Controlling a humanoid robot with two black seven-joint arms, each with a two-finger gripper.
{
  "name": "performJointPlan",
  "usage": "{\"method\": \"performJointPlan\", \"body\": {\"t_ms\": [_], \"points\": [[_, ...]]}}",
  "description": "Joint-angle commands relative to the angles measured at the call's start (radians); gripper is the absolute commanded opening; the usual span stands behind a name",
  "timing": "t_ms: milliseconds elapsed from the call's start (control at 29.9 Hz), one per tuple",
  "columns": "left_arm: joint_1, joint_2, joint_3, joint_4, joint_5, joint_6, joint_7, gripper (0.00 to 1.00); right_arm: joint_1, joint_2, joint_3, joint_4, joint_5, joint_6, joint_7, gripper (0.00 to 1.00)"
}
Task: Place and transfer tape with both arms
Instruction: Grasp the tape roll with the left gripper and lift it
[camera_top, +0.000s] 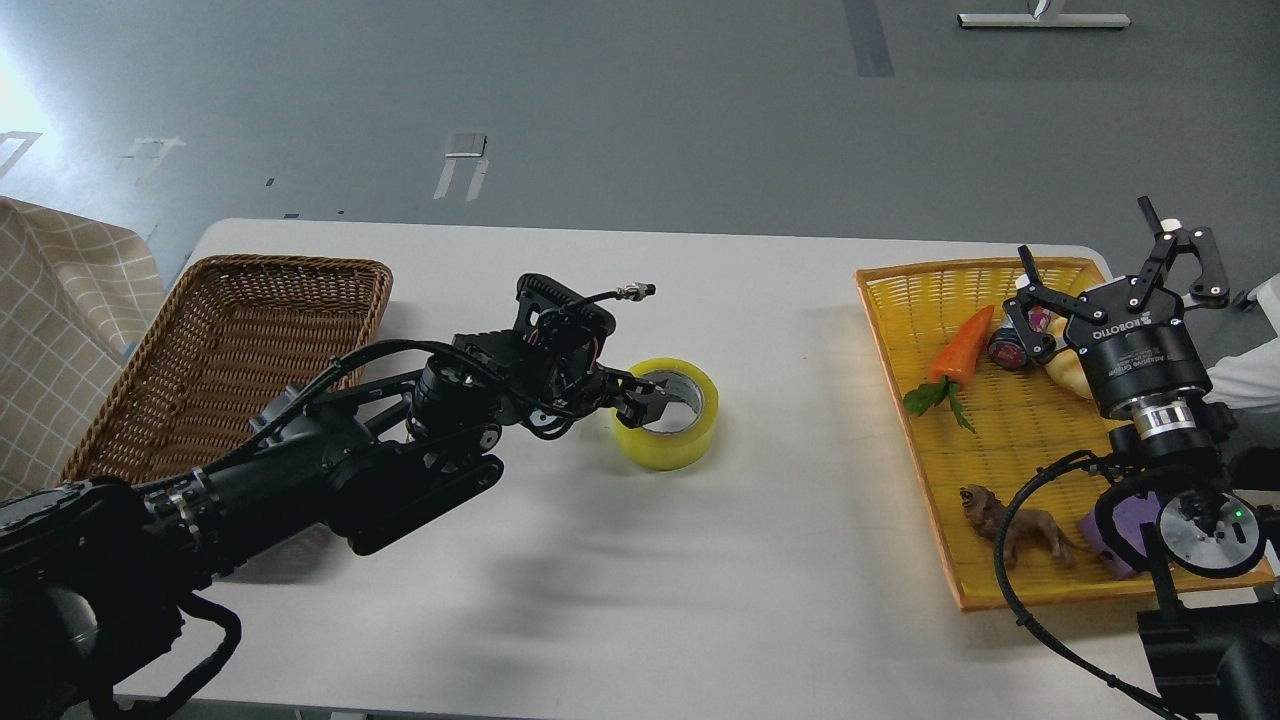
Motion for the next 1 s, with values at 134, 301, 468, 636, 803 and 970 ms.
{"method": "performJointPlan", "body": {"t_ms": [134,301,468,636,803,970], "points": [[0.001,-0.009,0.0,0.019,-0.031,-0.009,0.0,0.89,0.0,0.0,0.002,-0.004,0.0,0.0,0.0,1.0],[0.001,-0.013,0.0,0.019,-0.04,-0.011,0.0,0.8,0.0,0.0,0.0,-0.005,0.0,0.0,0.0,1.0],[0.001,-0.021,0.0,0.019,-0.042,-0.017,-0.002,0.58,0.0,0.0,0.002,-0.007,0.0,0.0,0.0,1.0],[0.001,-0.021,0.0,0.019,-0.066,-0.018,-0.002,0.55,0.0,0.0,0.002,-0.007,0.0,0.0,0.0,1.0],[0.001,-0.021,0.002,0.019,-0.071,-0.018,0.0,0.36,0.0,0.0,0.002,-0.007,0.0,0.0,0.0,1.0],[-0.003,-0.019,0.002,0.019,-0.072,-0.04,0.0,0.0,0.0,0.0,0.005,-0.007,0.0,0.0,0.0,1.0]]}}
